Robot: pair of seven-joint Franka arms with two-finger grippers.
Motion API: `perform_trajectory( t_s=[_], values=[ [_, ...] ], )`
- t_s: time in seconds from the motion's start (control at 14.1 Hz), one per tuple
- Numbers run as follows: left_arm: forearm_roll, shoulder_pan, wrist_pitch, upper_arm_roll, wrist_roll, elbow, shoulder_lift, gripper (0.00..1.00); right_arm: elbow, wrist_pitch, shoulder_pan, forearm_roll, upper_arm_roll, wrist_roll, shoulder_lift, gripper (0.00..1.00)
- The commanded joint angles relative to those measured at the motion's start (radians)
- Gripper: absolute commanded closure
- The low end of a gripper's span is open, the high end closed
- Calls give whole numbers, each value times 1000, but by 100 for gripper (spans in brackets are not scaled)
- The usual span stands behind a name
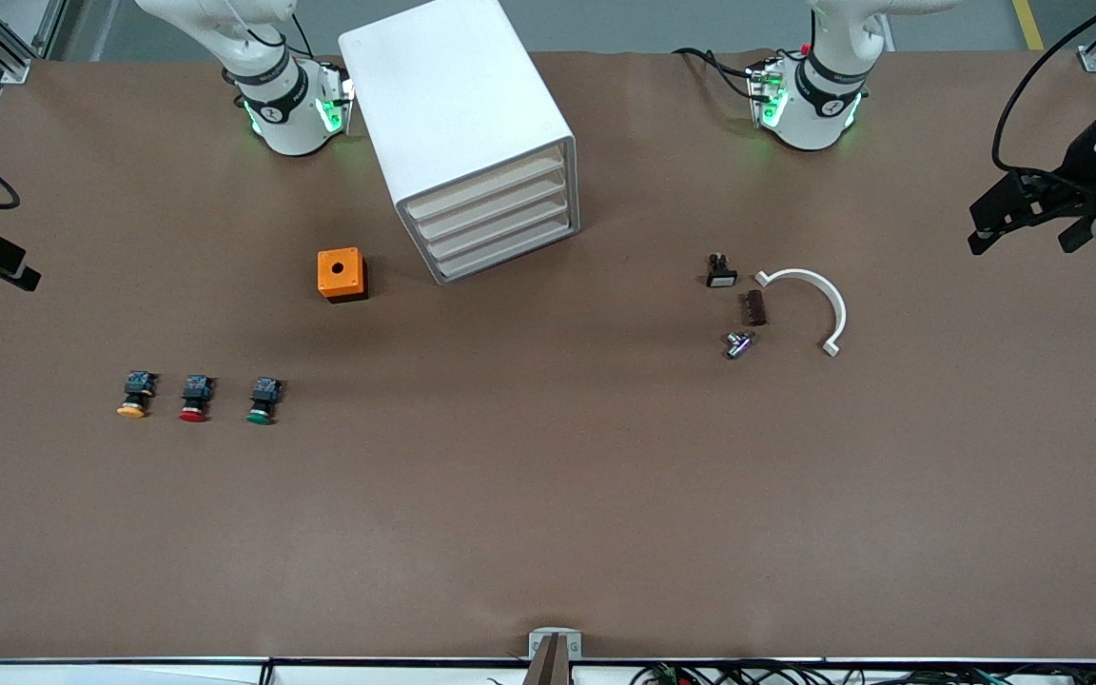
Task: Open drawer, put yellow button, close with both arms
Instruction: 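Move the left gripper toward the white cabinet's drawer handle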
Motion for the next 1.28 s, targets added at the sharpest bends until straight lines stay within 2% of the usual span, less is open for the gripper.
perform_trajectory(
  t_s=[0.0,0.35,0.71,0.85,1.06,1.21],
  values=[
    [-17,1,5,-2,9,14,7,0,1,-2,-2,8,3,-3,-9,0],
    [-16,-2,2,-2,15,17,13,0,1,-2,2,8,3,-3,-9,0],
    [-14,0,-26,-33,24,11,19,0,1,-2,2,8,3,-3,-9,0],
    [-13,-6,-27,-34,42,14,48,0,1,0,2,8,3,-1,-9,0],
    [-20,-13,-38,-73,127,9,96,0,1,0,2,10,3,-3,-9,0],
    [-93,-11,-67,-91,131,14,130,0,1,1,2,10,3,-1,-9,0]
  ],
)
